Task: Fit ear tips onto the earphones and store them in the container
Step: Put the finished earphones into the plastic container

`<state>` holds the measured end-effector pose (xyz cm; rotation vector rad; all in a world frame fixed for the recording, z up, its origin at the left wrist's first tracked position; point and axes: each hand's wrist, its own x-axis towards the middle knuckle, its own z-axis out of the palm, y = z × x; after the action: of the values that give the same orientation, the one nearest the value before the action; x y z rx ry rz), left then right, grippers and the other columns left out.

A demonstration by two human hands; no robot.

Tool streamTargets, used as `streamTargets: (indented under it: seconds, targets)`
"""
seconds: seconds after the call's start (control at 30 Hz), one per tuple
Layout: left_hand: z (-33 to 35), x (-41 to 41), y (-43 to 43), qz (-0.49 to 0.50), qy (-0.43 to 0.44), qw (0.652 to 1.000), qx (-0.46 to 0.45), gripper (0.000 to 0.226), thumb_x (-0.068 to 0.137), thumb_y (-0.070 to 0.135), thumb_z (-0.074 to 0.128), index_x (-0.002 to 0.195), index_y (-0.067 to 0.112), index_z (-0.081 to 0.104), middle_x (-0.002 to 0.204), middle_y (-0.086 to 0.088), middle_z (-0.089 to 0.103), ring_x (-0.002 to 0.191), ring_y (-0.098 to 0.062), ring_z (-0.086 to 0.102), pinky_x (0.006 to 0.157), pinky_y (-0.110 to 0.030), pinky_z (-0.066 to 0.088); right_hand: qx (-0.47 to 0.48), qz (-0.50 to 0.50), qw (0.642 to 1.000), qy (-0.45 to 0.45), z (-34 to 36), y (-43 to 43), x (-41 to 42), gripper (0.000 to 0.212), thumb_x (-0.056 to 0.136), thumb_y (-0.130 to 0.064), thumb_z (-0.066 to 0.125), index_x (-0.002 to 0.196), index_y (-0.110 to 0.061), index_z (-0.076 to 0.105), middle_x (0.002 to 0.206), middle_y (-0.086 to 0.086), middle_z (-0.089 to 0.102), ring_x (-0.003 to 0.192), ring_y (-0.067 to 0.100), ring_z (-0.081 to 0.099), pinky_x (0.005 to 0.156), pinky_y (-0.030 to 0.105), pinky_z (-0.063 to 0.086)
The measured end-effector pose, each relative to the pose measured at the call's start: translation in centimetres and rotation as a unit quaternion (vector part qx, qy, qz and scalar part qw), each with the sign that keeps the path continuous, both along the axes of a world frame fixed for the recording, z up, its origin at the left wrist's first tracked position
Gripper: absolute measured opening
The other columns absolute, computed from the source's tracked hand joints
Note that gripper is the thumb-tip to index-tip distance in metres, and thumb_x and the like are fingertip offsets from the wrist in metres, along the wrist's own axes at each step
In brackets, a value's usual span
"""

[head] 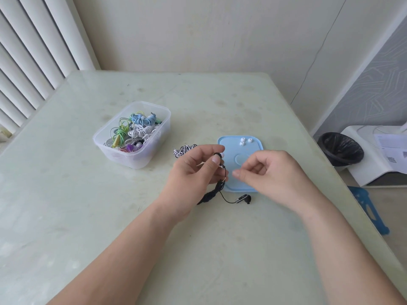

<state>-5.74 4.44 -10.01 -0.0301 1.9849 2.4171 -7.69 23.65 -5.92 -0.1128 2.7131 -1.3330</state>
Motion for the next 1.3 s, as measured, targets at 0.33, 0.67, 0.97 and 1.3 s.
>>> streamTargets:
  seconds: [0.33,0.67,0.97,1.3]
  targets:
    - [0.8,0.8,0.2,0.001,-0.006,0.997,-0.076,0.020,0.104,0.006,0.058,0.117,0.013,0.071,0.108,-0.004,0.077,0.082,-0.019,0.076,0.081,-0.030,0.061,0.141,0.059,0.988,0.016,-1.7,1.0,3.5,0.010,0.085,-0.022,0.082,0.089,-0.027,0.074,0.080,-0.008,0.065,0.069,0.010,0.060,0.071,0.033,0.055]
    - [1.3,1.0,-0.2,-0.055,-0.017,0.988,-0.141,0.019,0.091,0.042,0.072,0.090,0.024,0.077,0.077,-0.010,0.076,0.076,-0.034,0.070,0.090,-0.059,0.059,-0.021,0.020,0.999,0.021,1.0,-0.7,1.9,0.023,0.079,-0.017,0.087,0.089,-0.028,0.069,0.080,-0.007,0.074,0.066,0.003,0.066,0.065,0.017,0.054]
    - [0.7,0.1,-1.2,-0.004,-0.019,0.998,-0.066,0.010,0.094,0.011,0.076,0.092,0.019,0.081,0.083,-0.009,0.077,0.074,-0.021,0.069,0.080,-0.040,0.059,-0.149,0.056,0.985,-0.062,1.4,-1.6,-1.1,0.019,0.088,0.000,0.074,0.101,-0.015,0.075,0.087,0.008,0.079,0.078,0.023,0.077,0.070,0.034,0.062]
    - [0.0,-0.6,-1.2,0.027,-0.092,0.993,0.076,0.014,0.094,-0.003,0.070,0.106,0.002,0.074,0.086,-0.009,0.076,0.079,-0.024,0.070,0.079,-0.031,0.058,0.151,-0.042,0.982,0.103,-3.4,-1.1,-9.7,0.002,0.090,-0.017,0.073,0.092,-0.016,0.074,0.087,-0.001,0.071,0.082,0.022,0.069,0.076,0.033,0.058]
